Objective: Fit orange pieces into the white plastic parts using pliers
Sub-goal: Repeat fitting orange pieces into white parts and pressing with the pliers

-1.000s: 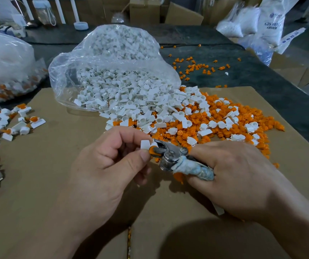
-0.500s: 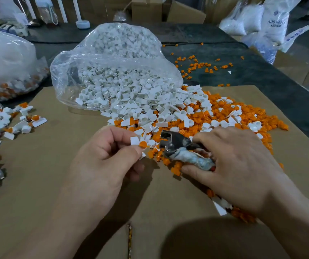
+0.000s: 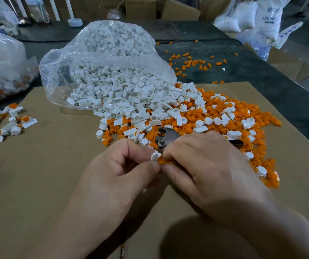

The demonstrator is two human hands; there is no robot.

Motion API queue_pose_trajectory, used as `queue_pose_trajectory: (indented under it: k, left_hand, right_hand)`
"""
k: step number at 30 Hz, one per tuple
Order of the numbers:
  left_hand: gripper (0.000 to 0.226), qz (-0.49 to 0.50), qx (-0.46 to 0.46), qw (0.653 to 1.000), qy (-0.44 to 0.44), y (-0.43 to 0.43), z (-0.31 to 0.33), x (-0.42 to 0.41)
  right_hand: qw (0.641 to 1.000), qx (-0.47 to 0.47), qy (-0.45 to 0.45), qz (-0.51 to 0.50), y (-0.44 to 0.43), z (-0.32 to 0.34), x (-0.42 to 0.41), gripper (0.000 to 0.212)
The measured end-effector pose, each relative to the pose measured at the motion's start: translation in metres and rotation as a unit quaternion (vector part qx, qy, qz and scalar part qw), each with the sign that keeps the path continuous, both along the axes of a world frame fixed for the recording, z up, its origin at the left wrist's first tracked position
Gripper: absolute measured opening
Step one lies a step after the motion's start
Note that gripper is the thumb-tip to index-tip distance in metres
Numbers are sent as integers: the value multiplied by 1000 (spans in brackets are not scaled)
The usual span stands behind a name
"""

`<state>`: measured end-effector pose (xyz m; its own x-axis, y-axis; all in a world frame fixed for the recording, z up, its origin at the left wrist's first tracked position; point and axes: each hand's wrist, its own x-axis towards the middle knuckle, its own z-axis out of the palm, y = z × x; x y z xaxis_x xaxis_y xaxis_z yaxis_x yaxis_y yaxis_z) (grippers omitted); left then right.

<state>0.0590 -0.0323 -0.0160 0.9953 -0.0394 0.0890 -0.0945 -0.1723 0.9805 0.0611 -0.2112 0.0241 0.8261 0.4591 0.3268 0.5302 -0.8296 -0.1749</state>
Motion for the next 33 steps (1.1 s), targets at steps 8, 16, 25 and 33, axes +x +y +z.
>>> queue_pose_trajectory:
  k: [8,16,25,33]
  left_hand:
    - [57,-110,-73,991,38,6,-3,5]
    - [29,-171,-46,983,-40,7,5,0]
    - [23,-143,81,969,-186,2,16,-4]
    - [31,-90,152,962,-206,7,18,-4]
  right_hand:
    - [999,-34,28,14,-1,7,-4,18]
    - [991,56,110,49,-7,9,-8,25]
    - [979,167,91,70,-9,1,-8,22]
    - [983,173,0,59,-8,-2,-8,6]
